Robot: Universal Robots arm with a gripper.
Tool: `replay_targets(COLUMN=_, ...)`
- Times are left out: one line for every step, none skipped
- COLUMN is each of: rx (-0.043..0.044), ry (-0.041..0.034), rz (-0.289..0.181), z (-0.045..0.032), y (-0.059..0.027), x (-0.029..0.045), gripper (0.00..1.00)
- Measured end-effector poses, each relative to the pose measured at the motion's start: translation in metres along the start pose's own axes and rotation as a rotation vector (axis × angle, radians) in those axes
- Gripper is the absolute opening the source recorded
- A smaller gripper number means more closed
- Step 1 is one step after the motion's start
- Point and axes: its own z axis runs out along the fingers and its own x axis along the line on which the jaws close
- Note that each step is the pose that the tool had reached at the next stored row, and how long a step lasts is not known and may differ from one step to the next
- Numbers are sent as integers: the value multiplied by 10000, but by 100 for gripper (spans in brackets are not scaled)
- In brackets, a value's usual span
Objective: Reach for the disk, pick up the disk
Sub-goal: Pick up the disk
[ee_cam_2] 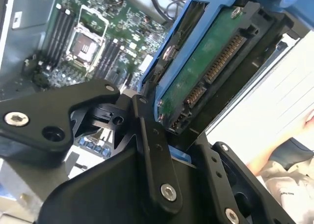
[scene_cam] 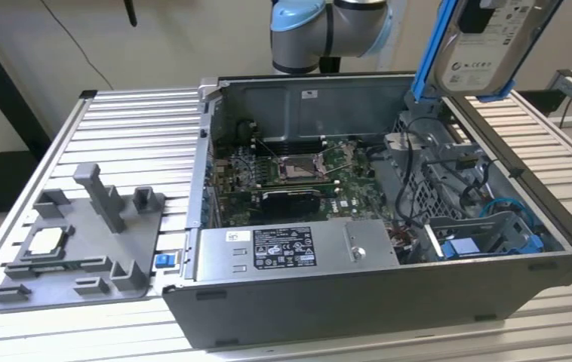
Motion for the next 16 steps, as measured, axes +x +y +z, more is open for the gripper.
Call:
replay_targets(rx=0, ry=10, rz=0, z=5, y=-1, x=32, gripper=0)
replay_targets(rx=0, ry=21, rz=1, z=9, y=-1, x=65, gripper=0)
replay_targets(rx=1, ry=32, rz=2, z=14, y=-2, x=96, gripper=0)
replay_targets(rx=1, ry=44, rz=2, z=17, y=-3, x=131, gripper=0)
replay_targets(rx=1, ry=54, rz=3, z=21, y=-4, x=165, gripper=0)
replay_targets(rx=1, ry=64, rz=3, z=25, y=-4, x=199, gripper=0)
replay_targets(rx=1, ry=73, rz=4, z=30, y=-5, x=235, gripper=0)
replay_targets(rx=1, ry=82, rz=3, z=33, y=-6, x=270, gripper=0)
replay_targets(rx=1, ry=90, rz=4, z=37, y=-7, x=303, gripper=0)
replay_targets(rx=1, ry=98, rz=4, z=41, y=-8, x=341, gripper=0)
replay_targets(rx=2, ry=101, rz=4, z=45, y=-8, x=378, gripper=0)
replay_targets(rx=2, ry=105, rz=5, z=49, y=-9, x=414, gripper=0)
replay_targets(rx=2, ry=109, rz=5, z=52, y=-10, x=454, gripper=0)
replay_targets(rx=2, ry=107, rz=5, z=58, y=-11, x=499, gripper=0)
replay_targets(rx=2, ry=108, rz=5, z=65, y=-12, x=541, gripper=0)
replay_targets(rx=2, ry=108, rz=5, z=74, y=-13, x=587, gripper=0)
